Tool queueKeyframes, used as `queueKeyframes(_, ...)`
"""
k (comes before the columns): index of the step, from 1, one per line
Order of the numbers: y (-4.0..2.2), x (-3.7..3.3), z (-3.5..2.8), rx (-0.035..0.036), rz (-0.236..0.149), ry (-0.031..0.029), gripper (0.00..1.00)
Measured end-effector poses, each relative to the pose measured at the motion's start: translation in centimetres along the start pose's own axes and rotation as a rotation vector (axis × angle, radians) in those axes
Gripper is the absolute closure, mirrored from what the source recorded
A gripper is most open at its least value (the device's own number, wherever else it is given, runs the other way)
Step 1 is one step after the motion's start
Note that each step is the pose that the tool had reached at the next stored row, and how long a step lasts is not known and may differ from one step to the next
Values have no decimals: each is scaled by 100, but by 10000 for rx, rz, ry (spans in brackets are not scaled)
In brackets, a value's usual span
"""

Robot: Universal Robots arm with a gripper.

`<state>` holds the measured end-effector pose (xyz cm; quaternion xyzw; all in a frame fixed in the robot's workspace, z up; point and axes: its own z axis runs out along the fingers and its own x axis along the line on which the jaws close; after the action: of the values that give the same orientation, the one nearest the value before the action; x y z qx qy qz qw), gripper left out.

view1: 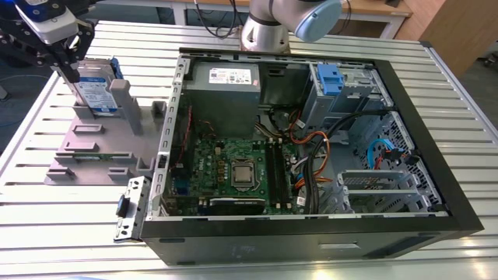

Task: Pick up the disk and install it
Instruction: 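Pick up the disk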

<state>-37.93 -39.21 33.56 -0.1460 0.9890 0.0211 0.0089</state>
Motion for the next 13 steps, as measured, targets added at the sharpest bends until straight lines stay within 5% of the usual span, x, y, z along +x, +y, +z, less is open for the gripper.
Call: queueKeyframes(13, 0, 0, 0, -3, -138, 5, 89)
